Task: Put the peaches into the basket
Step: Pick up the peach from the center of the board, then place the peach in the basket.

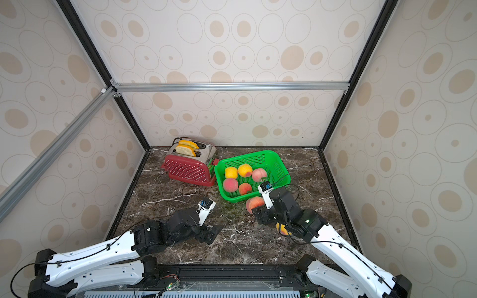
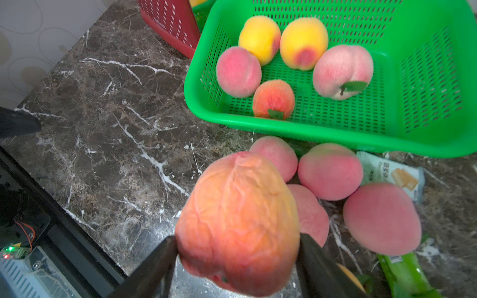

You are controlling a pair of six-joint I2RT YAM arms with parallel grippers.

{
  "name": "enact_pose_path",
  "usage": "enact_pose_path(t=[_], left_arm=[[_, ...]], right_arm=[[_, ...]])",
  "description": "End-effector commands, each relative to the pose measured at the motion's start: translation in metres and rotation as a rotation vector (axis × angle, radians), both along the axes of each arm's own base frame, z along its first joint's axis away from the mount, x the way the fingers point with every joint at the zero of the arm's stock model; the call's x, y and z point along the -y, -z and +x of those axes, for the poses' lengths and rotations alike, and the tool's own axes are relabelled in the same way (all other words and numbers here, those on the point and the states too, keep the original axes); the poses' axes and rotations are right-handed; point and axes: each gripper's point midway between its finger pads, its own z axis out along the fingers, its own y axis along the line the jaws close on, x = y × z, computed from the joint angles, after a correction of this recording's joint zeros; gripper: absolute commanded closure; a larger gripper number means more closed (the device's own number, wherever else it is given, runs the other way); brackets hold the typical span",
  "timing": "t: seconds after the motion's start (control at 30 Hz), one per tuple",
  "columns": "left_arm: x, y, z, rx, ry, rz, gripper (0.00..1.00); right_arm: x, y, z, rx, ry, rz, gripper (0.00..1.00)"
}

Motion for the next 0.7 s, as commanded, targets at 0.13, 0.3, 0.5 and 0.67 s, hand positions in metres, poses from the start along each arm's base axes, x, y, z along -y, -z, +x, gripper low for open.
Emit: enact_pose_path(t=[0.13, 0.3, 0.5, 0.67], left_arm=[[0.009, -0.014, 0.0, 0.022, 0.03, -0.017, 0.01], [0.014, -0.014, -0.001, 0.027, 0.058, -0.005, 0.01], [0.023, -0.017, -0.001, 0.038, 0.093, -0.003, 0.01], [0.028, -0.021, 0.002, 0.059, 0.103, 0.002, 0.01]], right_arm=[[-0.013, -0.025, 0.046, 0.065, -0.024, -0.029, 0.25], [-0.016, -0.03, 0.083, 0.065, -0.001, -0.015, 0.25], [-0.006, -0.018, 0.124, 0.031, 0.042, -0.019, 0.25], [0.001, 0.003, 0.143, -0.003, 0.064, -0.044, 0.25]])
